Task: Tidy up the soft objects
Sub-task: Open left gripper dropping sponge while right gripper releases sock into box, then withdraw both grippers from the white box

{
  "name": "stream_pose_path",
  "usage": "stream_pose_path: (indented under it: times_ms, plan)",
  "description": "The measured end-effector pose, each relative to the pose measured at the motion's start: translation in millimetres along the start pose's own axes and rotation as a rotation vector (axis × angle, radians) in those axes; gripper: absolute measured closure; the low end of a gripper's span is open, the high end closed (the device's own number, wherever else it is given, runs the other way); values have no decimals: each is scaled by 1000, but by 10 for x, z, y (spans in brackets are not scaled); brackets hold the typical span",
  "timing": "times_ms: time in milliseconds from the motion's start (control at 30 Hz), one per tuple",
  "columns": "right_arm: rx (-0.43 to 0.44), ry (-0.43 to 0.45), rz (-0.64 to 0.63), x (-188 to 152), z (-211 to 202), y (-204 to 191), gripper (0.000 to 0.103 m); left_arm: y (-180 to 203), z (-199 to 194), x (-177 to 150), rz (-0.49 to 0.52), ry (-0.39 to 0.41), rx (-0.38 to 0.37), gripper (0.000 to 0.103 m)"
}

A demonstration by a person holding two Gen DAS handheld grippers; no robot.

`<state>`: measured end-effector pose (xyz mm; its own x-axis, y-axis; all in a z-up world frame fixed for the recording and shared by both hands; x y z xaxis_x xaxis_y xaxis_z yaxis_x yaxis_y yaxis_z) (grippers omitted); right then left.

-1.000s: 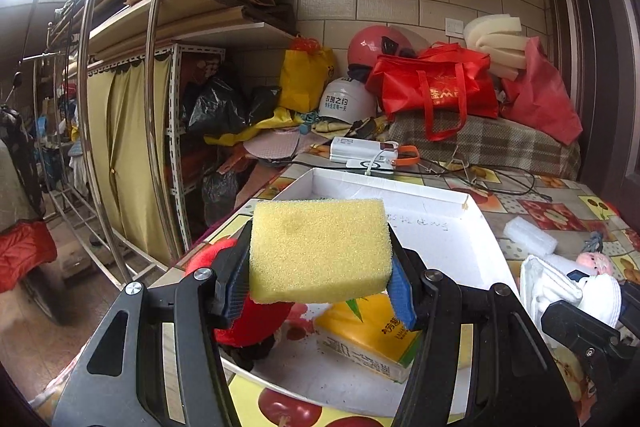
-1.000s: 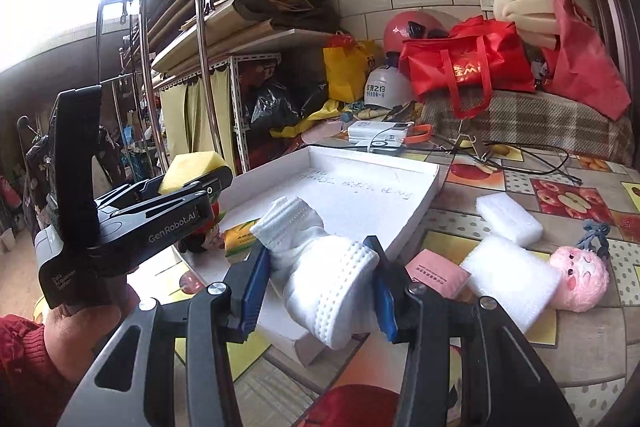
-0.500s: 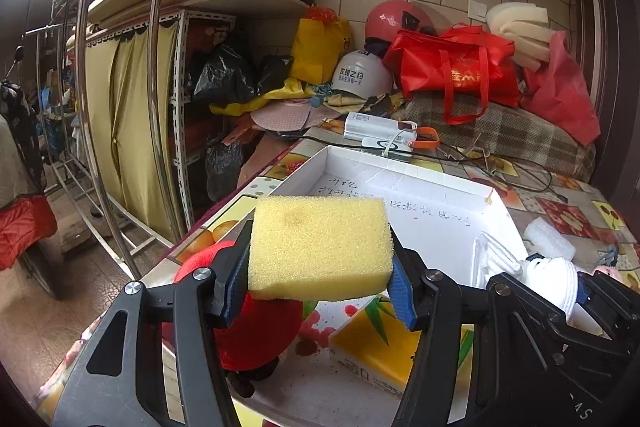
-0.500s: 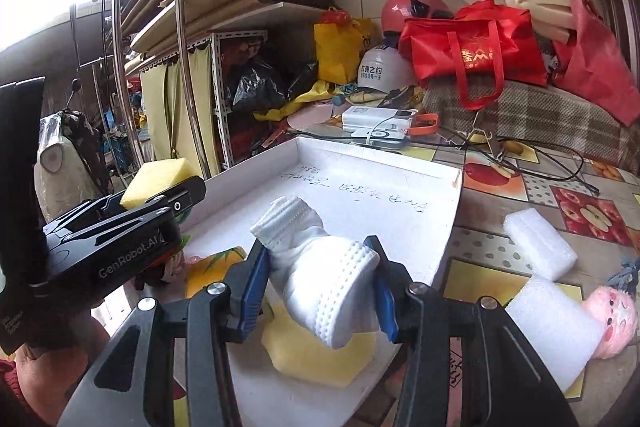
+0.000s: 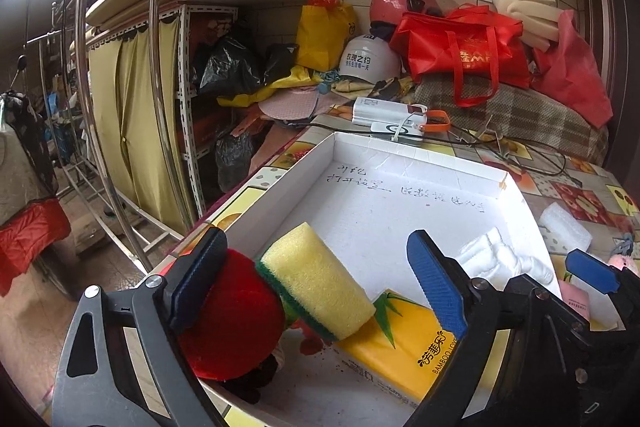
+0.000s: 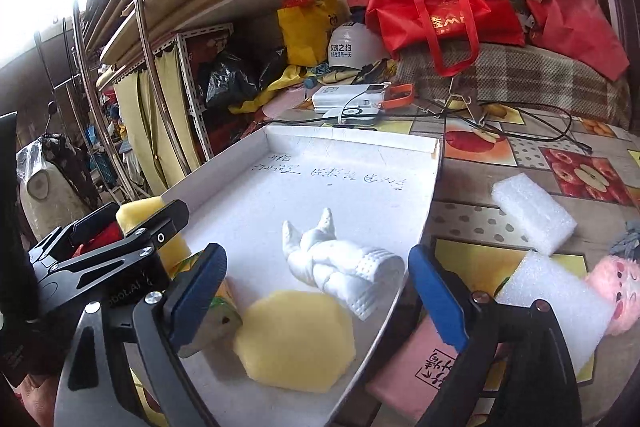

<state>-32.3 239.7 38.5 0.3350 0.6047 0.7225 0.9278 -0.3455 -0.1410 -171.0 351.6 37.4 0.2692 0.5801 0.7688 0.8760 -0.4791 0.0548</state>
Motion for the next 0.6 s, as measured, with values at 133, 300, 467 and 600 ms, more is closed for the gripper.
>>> stream_pose_path:
  times_ms: [133,300,467,600]
  plan:
    - [0,8,-20,9,-6,-34,0,-33,-14,-6,-13,11,7,10]
    - [-6,24,-42,21,-23,-67,0,-47,-18,1,-24,16,5,10]
    - [-16,49,-62,17,-62,-101,0,-66,-54,-3,-37,37,16,10]
    - [-29,91,-88,-4,-129,-152,0,-148,-90,-21,-78,55,29,0]
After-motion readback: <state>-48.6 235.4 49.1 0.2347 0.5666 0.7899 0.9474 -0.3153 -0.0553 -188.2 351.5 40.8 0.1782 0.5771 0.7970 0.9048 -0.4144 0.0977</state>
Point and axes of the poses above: each gripper's, at about its wrist camera, not at the fingertips, and z roughly the way its jaws point, y to its right, x to its top, the point moved 2 cm from there along z, roughly the way its jaws point, and after that the axes turned 12 degrees about -y, right-handed, at the moved point
